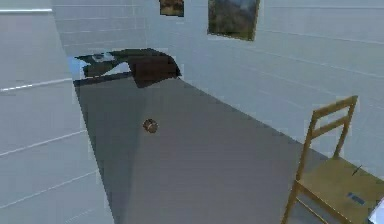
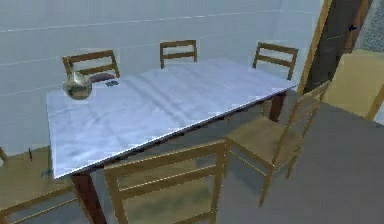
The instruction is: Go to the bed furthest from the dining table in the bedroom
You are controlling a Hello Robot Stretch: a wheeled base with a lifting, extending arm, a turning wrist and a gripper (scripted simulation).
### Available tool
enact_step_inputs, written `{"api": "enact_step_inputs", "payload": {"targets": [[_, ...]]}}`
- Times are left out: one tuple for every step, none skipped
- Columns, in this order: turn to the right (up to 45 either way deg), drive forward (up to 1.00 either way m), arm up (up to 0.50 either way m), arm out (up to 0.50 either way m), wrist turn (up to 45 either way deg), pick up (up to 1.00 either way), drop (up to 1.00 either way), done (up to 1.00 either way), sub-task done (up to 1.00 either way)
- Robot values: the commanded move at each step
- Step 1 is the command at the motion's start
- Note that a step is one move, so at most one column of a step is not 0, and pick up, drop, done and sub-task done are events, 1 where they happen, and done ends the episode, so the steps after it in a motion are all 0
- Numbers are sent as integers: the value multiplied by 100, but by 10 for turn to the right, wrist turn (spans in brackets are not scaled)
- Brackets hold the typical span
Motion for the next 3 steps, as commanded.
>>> {"api": "enact_step_inputs", "payload": {"targets": [[0,100,0,0,0,0,0,0,0],[0,100,0,0,0,0,0,0,0],[60,0,0,0,0,0,0,0,0]]}}
